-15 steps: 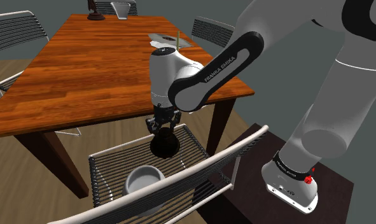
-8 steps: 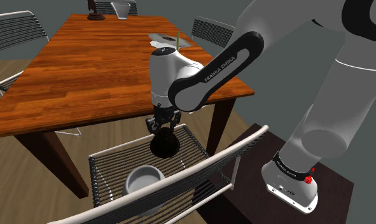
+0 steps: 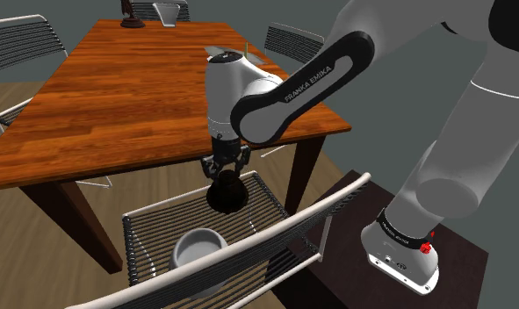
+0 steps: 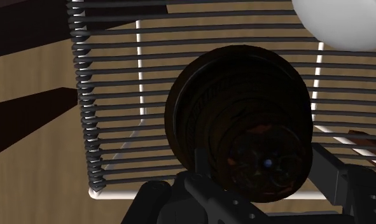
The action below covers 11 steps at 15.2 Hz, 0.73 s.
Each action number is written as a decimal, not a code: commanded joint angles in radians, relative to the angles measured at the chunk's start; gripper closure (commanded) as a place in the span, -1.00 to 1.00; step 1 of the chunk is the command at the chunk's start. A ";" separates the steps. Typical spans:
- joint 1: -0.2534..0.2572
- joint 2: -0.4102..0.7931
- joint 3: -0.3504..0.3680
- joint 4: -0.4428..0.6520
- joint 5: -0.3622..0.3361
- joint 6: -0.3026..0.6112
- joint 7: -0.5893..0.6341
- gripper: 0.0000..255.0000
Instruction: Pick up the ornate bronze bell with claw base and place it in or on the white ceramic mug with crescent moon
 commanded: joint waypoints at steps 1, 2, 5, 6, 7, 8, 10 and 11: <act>-0.002 -0.020 0.002 0.011 0.014 -0.027 -0.011 1.00; -0.003 -0.029 0.002 0.015 0.021 -0.040 -0.016 1.00; -0.005 -0.056 0.003 0.031 0.039 -0.079 -0.029 1.00; -0.005 -0.065 0.003 0.037 0.045 -0.092 -0.033 1.00; -0.006 -0.073 0.003 0.043 0.050 -0.106 -0.036 1.00; -0.006 -0.082 0.003 0.049 0.055 -0.119 -0.040 1.00; -0.007 -0.097 0.002 0.062 0.065 -0.145 -0.047 1.00; -0.007 -0.105 0.002 0.068 0.069 -0.159 -0.050 1.00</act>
